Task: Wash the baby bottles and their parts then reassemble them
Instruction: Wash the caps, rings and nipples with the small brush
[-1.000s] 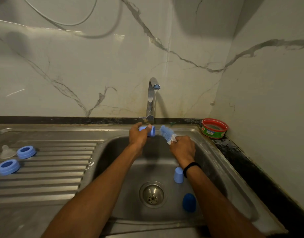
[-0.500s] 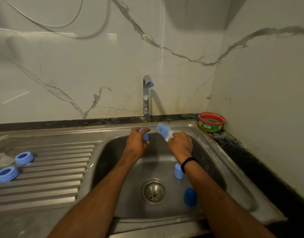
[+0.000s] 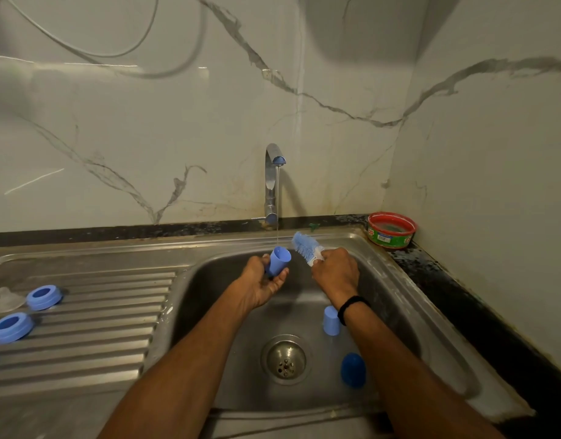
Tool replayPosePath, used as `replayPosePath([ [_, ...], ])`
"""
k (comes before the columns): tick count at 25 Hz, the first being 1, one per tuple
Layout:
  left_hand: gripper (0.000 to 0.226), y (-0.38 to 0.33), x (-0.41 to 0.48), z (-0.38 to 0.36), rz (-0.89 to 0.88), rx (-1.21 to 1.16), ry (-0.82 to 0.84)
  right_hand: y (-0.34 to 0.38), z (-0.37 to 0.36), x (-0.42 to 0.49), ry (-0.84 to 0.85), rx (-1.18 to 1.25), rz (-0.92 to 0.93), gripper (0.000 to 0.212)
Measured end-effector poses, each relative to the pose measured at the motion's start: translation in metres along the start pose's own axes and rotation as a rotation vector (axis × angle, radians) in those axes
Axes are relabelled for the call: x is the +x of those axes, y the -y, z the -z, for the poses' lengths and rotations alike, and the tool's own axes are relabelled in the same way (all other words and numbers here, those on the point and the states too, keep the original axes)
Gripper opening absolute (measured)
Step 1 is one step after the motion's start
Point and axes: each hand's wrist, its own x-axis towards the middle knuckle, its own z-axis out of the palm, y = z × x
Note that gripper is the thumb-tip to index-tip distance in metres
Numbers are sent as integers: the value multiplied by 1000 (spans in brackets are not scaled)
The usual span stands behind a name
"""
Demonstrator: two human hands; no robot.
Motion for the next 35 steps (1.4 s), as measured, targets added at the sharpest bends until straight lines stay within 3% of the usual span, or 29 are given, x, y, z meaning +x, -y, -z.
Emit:
replayPosePath([
  [13, 40, -1, 1, 0, 57, 19, 47, 0, -3, 1, -1, -3, 11, 38],
  [15, 36, 0, 4, 1, -39, 73, 30, 0, -2, 1, -2, 3, 9, 38],
  [18, 35, 6, 11, 4, -318, 199, -18, -1, -2, 2, 2, 13, 6, 38],
  [23, 50, 12, 19, 11, -824, 696, -110, -2, -2, 2, 9, 31, 9, 39],
  [27, 51, 15, 21, 7, -965, 948, -111, -2, -4, 3, 2, 24, -6, 42],
  [31, 25, 17, 27, 8, -1078, 1007, -47, -3, -4, 2, 3, 20, 7, 38],
  [33, 18, 14, 25, 7, -1052, 923, -14, -3, -3, 3, 5, 33, 3, 36],
  [35, 18, 11, 18, 2, -800, 670, -21, -4, -2, 3, 7, 40, -4, 34],
])
